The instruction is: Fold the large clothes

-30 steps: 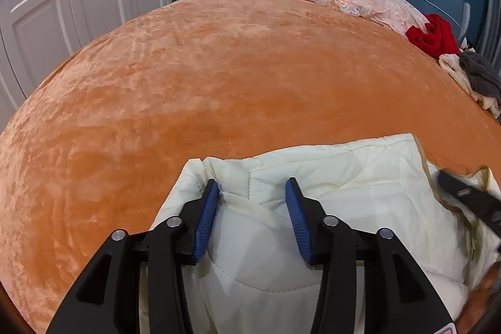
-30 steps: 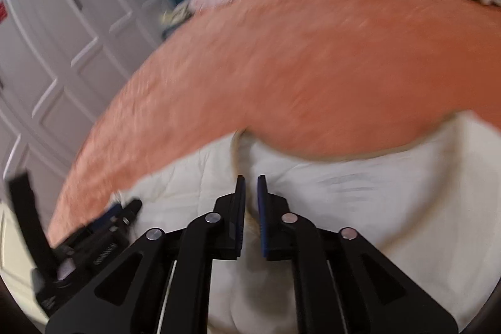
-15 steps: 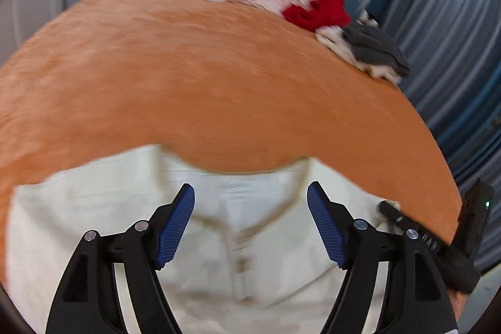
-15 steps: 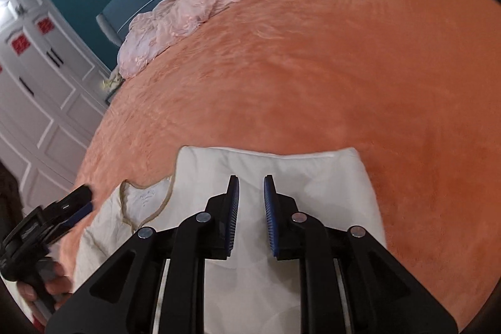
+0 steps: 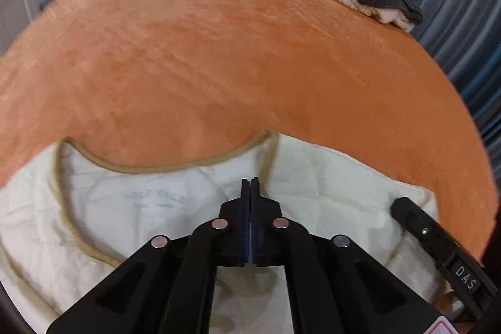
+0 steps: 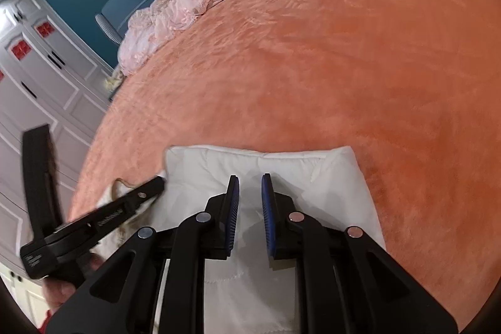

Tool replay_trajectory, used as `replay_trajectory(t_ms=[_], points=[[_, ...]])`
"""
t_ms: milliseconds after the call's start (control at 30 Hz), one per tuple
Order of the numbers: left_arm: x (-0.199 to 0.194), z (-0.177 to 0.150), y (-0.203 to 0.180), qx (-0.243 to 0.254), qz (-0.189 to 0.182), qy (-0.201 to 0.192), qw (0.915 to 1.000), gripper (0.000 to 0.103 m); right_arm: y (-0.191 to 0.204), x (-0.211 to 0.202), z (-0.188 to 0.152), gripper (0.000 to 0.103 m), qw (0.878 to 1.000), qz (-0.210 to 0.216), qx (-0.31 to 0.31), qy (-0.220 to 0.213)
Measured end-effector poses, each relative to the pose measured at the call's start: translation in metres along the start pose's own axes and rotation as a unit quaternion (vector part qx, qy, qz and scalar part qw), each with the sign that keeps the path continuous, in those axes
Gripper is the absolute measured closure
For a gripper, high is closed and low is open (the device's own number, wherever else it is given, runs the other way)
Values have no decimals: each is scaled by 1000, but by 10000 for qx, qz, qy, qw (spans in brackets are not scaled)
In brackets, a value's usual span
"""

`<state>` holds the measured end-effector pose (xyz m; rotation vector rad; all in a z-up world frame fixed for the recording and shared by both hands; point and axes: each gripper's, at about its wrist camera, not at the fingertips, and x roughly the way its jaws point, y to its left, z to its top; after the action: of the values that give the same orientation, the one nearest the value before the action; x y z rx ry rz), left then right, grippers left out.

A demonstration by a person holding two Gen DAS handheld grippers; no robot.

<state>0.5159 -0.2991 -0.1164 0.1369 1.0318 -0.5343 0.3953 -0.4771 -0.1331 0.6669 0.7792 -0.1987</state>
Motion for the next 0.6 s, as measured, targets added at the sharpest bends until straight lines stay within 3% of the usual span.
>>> replay_trajectory(t_ms=[100, 200, 500, 600], points=[[2, -4, 7, 39, 317, -123, 9994, 103, 8, 4, -4, 90, 9992, -286, -274, 15], [9, -8, 17, -141, 186, -153, 9996, 103, 12, 12, -9, 90, 9972, -541, -511, 36], [10, -15, 9, 40, 417, -421, 9982, 103, 23, 23, -16, 90, 9908, -992, -920, -19], [-2, -13, 15, -128, 435, -428, 9981, 95, 26, 17, -11, 89, 9902, -1026, -944, 42]])
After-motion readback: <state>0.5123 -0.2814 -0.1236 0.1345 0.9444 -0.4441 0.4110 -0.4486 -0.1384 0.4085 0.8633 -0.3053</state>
